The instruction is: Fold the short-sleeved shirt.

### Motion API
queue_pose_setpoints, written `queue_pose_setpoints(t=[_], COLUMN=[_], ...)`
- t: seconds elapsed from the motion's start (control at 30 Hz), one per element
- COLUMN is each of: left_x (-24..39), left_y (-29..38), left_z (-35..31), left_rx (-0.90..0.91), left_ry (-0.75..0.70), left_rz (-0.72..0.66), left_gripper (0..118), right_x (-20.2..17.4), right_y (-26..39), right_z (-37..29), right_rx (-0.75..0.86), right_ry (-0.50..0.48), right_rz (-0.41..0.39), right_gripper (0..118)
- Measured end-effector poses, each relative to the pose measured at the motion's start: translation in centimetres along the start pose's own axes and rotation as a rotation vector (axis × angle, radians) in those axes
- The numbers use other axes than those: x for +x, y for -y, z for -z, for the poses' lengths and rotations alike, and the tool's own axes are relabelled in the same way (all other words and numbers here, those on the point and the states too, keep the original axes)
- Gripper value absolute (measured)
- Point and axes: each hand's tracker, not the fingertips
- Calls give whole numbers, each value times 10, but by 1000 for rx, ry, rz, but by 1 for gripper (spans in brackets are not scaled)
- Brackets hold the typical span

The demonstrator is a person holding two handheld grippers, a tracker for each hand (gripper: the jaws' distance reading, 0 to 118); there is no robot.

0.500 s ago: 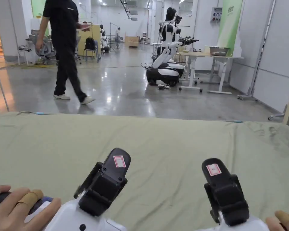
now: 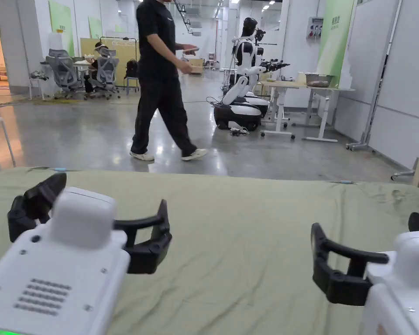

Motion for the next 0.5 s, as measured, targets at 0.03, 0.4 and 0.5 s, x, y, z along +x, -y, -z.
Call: queue_pose_setpoints(t=[0.03,0.4,0.5], left_x=[-11,-25,-18], left_y=[3,12,4], left_z=[2,5,1], left_rx=[-15,-114,-35], left_ry=[33,86,11], left_rz=[-177,-357,-218], left_gripper=[118,118,118], right_x=[4,-3,-4], right_y=[1,1,4], right_z=[-3,-14,-12], right_rx=[27,34,27], right_ry=[15,152,138], right_rz=[66,29,-14], right_gripper=[118,118,118])
